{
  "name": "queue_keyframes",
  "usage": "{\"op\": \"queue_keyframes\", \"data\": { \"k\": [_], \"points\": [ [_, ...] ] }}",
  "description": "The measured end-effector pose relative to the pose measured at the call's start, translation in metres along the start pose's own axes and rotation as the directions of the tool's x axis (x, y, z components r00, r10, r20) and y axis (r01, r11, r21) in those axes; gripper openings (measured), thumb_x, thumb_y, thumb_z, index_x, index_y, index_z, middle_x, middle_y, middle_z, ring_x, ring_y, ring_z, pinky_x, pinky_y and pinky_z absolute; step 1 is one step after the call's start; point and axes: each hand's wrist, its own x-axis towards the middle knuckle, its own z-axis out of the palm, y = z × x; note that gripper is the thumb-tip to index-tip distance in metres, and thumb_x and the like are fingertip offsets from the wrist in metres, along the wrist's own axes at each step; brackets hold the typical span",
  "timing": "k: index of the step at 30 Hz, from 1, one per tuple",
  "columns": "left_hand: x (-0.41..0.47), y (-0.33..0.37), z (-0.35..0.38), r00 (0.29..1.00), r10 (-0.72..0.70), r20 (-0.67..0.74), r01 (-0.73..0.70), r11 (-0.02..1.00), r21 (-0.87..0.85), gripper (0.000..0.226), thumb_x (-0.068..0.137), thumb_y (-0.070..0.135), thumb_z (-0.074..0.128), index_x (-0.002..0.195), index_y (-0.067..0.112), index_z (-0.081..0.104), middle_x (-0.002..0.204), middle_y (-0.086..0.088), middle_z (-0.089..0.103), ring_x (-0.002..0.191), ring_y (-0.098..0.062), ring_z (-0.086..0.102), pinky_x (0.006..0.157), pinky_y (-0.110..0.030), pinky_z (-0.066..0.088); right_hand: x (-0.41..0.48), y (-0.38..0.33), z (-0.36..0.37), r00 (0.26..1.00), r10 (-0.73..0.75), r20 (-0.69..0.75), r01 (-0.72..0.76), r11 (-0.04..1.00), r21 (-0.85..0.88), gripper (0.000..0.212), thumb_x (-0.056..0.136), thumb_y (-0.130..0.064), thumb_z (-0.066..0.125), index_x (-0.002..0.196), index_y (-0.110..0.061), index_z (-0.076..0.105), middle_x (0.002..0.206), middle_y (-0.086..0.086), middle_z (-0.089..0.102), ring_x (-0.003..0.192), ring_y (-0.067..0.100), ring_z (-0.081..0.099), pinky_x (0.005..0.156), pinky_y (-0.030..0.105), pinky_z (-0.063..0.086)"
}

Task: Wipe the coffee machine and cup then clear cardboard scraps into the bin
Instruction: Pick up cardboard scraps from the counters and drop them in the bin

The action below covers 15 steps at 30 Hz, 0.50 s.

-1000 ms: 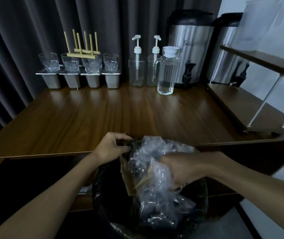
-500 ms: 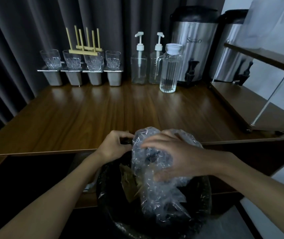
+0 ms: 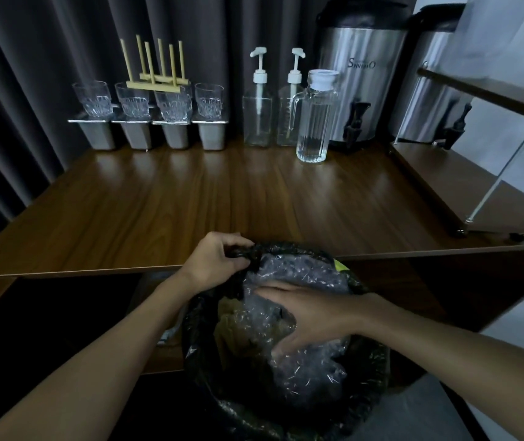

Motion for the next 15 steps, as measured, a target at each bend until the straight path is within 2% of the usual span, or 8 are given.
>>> {"op": "queue_keyframes", "data": {
  "k": [2, 3, 5, 6, 8, 10, 12, 15],
  "points": [
    [0.000, 0.000, 0.002, 1.000, -0.001, -0.013, 0.001, 1.000, 0.007, 0.036, 0.084, 0.009, 0.079, 0.118, 0.019, 0.073, 0.141, -0.009, 0.059, 0.139, -0.008, 0.042, 0.121, -0.032, 0.028, -0.009, 0.000, -0.003, 0.968, -0.054, -0.246, 0.036, 0.996, -0.078, 0.088, 0.074, -0.074, 0.060, 0.148, -0.042, 0.024, 0.155, -0.021, 0.018, 0.139, 0.001, 0.015, 0.112, 0.034, 0.017],
    [0.000, 0.000, 0.002, 1.000, 0.000, -0.017, 0.000, 1.000, 0.003, 0.036, 0.083, 0.009, 0.079, 0.118, 0.018, 0.073, 0.141, -0.010, 0.058, 0.139, -0.009, 0.043, 0.121, -0.033, 0.029, -0.013, 0.001, -0.005, 0.921, -0.090, -0.378, 0.034, 0.988, -0.152, 0.080, 0.075, -0.077, 0.056, 0.143, -0.042, 0.033, 0.148, -0.023, 0.028, 0.134, -0.001, 0.019, 0.108, 0.033, 0.017],
    [-0.001, 0.000, 0.002, 1.000, 0.010, -0.016, -0.011, 1.000, -0.024, 0.035, 0.083, 0.009, 0.079, 0.115, 0.020, 0.074, 0.139, -0.006, 0.059, 0.140, -0.010, 0.043, 0.120, -0.032, 0.028, -0.020, 0.004, -0.005, 0.839, -0.140, -0.527, -0.023, 0.957, -0.290, 0.076, 0.076, -0.080, 0.046, 0.140, -0.042, 0.036, 0.144, -0.023, 0.030, 0.133, 0.002, 0.019, 0.104, 0.037, 0.018],
    [-0.002, 0.000, 0.002, 1.000, 0.022, -0.009, -0.022, 0.999, -0.037, 0.033, 0.083, 0.009, 0.079, 0.113, 0.021, 0.074, 0.135, -0.001, 0.061, 0.139, -0.010, 0.042, 0.119, -0.031, 0.028, -0.022, 0.007, -0.004, 0.835, -0.138, -0.533, -0.046, 0.947, -0.317, 0.079, 0.076, -0.081, 0.044, 0.143, -0.042, 0.030, 0.149, -0.021, 0.024, 0.137, 0.005, 0.014, 0.105, 0.038, 0.016],
    [-0.003, 0.000, 0.002, 0.999, 0.036, 0.009, -0.035, 0.998, -0.044, 0.031, 0.084, 0.008, 0.078, 0.112, 0.023, 0.074, 0.130, 0.004, 0.062, 0.139, -0.009, 0.042, 0.118, -0.030, 0.026, -0.021, 0.011, 0.003, 0.892, -0.062, -0.448, -0.055, 0.968, -0.243, 0.087, 0.078, -0.080, 0.045, 0.148, -0.045, 0.009, 0.156, -0.019, 0.006, 0.143, 0.010, 0.006, 0.110, 0.042, 0.009],
    [-0.004, 0.002, 0.001, 1.000, 0.024, 0.015, -0.023, 0.999, -0.033, 0.033, 0.086, 0.006, 0.075, 0.116, 0.019, 0.073, 0.137, -0.004, 0.060, 0.139, -0.008, 0.041, 0.117, -0.029, 0.026, -0.015, 0.014, 0.013, 0.959, 0.017, -0.283, -0.057, 0.989, -0.133, 0.094, 0.078, -0.077, 0.051, 0.147, -0.047, -0.004, 0.155, -0.026, -0.004, 0.144, 0.009, 0.004, 0.112, 0.048, 0.008],
    [-0.006, 0.004, 0.000, 1.000, 0.020, 0.013, -0.019, 0.999, -0.028, 0.035, 0.088, 0.005, 0.074, 0.120, 0.015, 0.071, 0.143, -0.009, 0.056, 0.139, -0.009, 0.042, 0.117, -0.027, 0.028, -0.006, 0.014, 0.025, 0.993, 0.058, -0.106, -0.067, 0.994, -0.086, 0.099, 0.078, -0.075, 0.056, 0.147, -0.046, -0.009, 0.152, -0.031, -0.009, 0.146, 0.013, 0.000, 0.114, 0.052, 0.008],
    [-0.009, 0.003, -0.002, 1.000, 0.024, -0.011, -0.024, 0.999, -0.033, 0.036, 0.088, 0.007, 0.074, 0.123, 0.015, 0.069, 0.147, -0.009, 0.053, 0.137, -0.012, 0.045, 0.115, -0.024, 0.031, 0.010, 0.014, 0.037, 0.989, 0.107, 0.098, -0.097, 0.990, -0.101, 0.100, 0.081, -0.066, 0.061, 0.148, -0.045, -0.009, 0.155, -0.026, -0.018, 0.148, 0.017, -0.011, 0.119, 0.054, 0.011]
  ]
}}
